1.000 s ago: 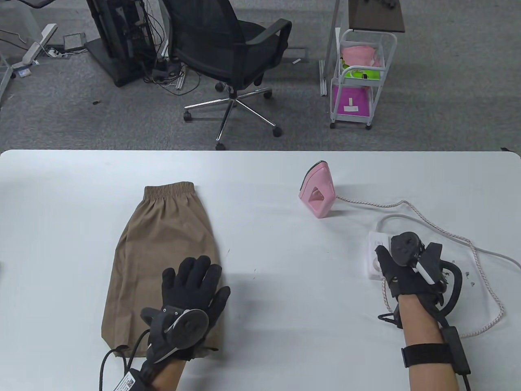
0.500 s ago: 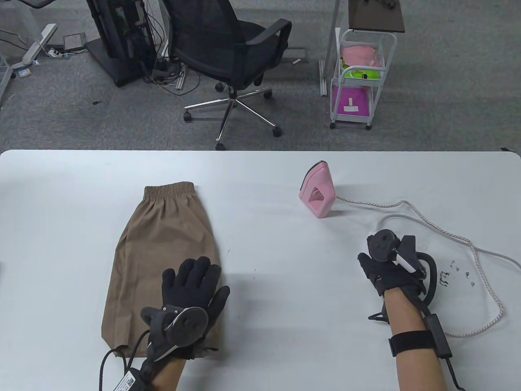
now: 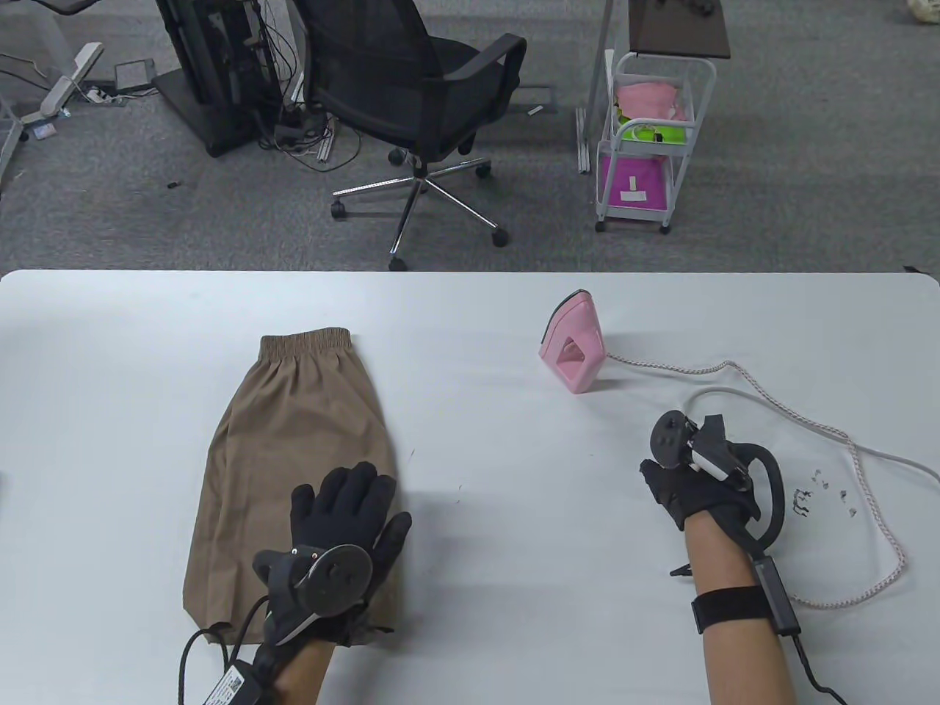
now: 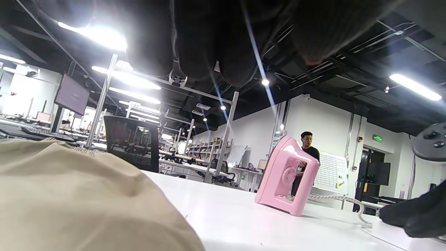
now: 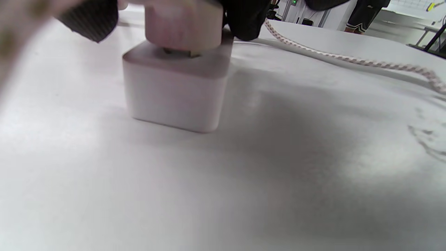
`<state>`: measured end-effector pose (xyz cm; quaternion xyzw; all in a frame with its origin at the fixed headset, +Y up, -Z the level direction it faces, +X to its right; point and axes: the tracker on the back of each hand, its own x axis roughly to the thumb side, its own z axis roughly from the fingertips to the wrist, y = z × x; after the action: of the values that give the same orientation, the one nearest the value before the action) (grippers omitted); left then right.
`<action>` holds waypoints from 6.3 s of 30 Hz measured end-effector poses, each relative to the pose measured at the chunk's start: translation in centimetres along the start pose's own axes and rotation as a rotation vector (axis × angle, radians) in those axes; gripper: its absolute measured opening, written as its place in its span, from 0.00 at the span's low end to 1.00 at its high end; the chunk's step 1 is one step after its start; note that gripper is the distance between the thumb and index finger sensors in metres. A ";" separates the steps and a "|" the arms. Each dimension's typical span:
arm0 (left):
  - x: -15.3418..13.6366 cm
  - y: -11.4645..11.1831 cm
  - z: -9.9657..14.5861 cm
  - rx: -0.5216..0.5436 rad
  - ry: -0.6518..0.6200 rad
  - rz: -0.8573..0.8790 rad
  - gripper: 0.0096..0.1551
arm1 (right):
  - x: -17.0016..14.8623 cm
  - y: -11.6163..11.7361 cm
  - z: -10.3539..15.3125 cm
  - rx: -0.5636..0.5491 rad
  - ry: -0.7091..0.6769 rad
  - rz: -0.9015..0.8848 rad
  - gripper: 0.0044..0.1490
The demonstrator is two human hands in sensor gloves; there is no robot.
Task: Iron shorts with electric iron on table
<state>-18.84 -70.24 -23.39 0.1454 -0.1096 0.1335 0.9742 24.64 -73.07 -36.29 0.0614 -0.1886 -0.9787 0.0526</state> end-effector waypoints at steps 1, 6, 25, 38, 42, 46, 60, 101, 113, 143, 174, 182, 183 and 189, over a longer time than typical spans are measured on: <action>-0.1 -0.1 0.0 -0.005 0.004 0.003 0.34 | 0.1 0.0 0.0 0.003 0.000 0.005 0.44; 0.0 -0.2 -0.1 -0.012 0.004 0.010 0.34 | 0.0 -0.6 -0.6 0.005 -0.002 -0.019 0.45; 0.2 -1.0 -0.4 -0.056 -0.005 0.014 0.34 | -0.4 -1.2 -0.8 0.037 -0.011 -0.121 0.47; 0.2 -1.0 -0.4 -0.055 -0.004 -0.009 0.34 | 2.3 -4.5 4.9 -0.260 -0.097 -0.241 0.46; 0.1 -1.0 -0.4 -0.053 0.000 -0.019 0.34 | 4.8 -5.2 8.4 -0.301 -0.180 -0.264 0.46; 0.2 -1.0 -0.4 -0.058 -0.005 -0.042 0.34 | 6.5 -4.6 11.5 -0.371 -0.265 -0.302 0.46; 1.3 -2.3 -0.4 -0.125 -0.065 -0.084 0.34 | 11.8 3.1 14.0 -0.388 -0.399 -0.207 0.47; -22.4 -7.1 -20.3 -0.315 1.146 0.053 0.57 | 9.9 2.9 13.4 -0.458 -0.311 -0.207 0.46; -19.8 -5.6 -22.3 -0.244 0.944 0.147 0.31 | 9.8 3.0 12.9 -0.416 -0.296 -0.209 0.46; 2.7 -0.5 -10.9 -0.043 -0.108 1.253 0.28 | 9.0 2.3 12.8 -0.341 -0.428 -0.404 0.47; 2.4 -0.8 -10.1 -0.269 -0.210 1.172 0.35 | 13.4 -6.4 7.9 -0.014 -1.115 -1.029 0.46; 3.3 0.0 -9.9 -0.255 -0.270 1.063 0.30 | 12.8 -7.8 8.1 -0.083 -1.061 -0.935 0.56; 3.4 0.0 -10.0 -0.272 -0.276 1.049 0.29 | 12.8 -7.9 8.2 -0.094 -1.037 -0.911 0.56; 3.3 0.1 -9.7 -0.172 -0.244 1.048 0.26 | 12.7 -7.1 8.2 -0.105 -0.978 -1.015 0.51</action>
<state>-14.08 -66.35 -31.60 0.0055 -0.2902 0.5740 0.7657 10.38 -65.11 -32.73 -0.3076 -0.0914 -0.8056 -0.4980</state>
